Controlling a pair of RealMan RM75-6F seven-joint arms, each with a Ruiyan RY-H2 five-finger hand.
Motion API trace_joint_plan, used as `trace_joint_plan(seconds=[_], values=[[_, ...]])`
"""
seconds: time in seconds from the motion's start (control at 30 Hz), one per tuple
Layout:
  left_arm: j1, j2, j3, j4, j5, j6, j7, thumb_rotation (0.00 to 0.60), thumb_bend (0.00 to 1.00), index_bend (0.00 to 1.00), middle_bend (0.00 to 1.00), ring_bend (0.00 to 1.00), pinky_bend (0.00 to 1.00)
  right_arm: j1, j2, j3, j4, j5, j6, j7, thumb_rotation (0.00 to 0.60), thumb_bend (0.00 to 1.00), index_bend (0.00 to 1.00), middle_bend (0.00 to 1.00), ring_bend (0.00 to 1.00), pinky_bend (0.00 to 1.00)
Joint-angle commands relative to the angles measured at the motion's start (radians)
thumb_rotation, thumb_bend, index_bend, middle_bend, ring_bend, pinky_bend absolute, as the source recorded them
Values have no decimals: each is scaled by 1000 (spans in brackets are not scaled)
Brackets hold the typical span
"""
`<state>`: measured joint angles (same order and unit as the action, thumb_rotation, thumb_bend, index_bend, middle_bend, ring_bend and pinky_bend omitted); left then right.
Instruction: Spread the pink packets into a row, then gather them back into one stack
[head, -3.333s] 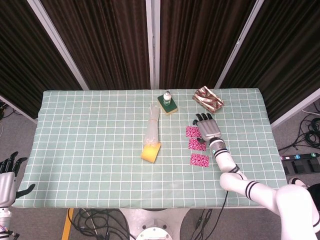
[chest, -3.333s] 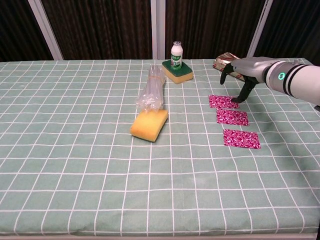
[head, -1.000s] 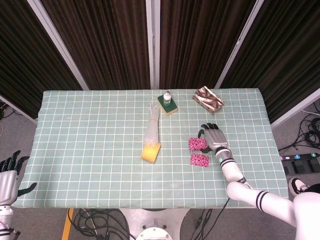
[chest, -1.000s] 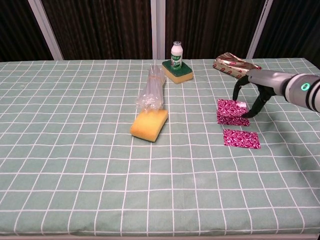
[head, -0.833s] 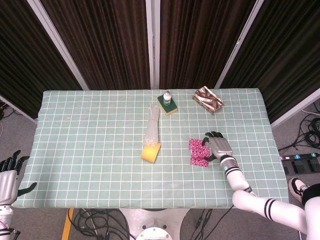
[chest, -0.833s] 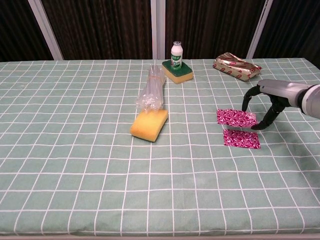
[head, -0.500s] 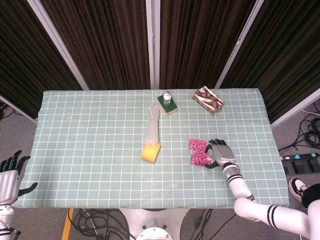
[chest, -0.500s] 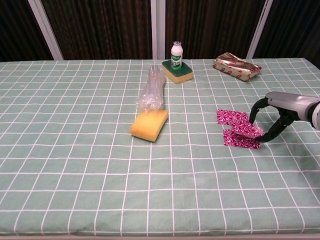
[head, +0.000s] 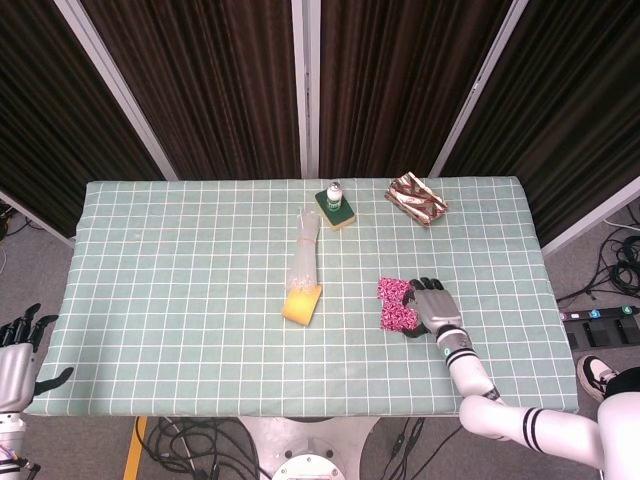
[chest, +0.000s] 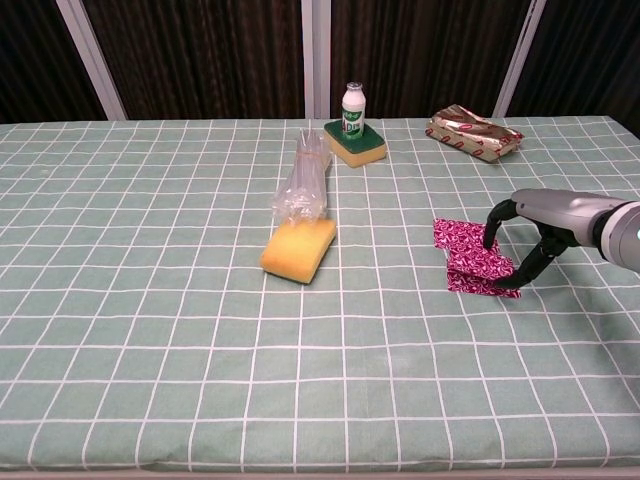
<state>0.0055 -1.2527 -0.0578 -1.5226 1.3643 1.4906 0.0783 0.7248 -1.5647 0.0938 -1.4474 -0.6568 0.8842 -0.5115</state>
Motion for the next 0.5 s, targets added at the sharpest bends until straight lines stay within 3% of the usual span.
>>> trace_joint_plan(seconds=[0.03, 0.5], values=[[1, -1, 0, 0, 1, 2, 0, 600, 127, 269, 180, 153, 166, 9, -4, -15, 7, -19, 0, -19, 504, 110, 349, 93, 0, 0], [8, -2, 2, -1, -3, 5, 1, 600, 127, 268, 180, 153, 165, 12, -15, -56, 42, -97, -14, -35, 503, 110, 339, 88, 0, 0]])
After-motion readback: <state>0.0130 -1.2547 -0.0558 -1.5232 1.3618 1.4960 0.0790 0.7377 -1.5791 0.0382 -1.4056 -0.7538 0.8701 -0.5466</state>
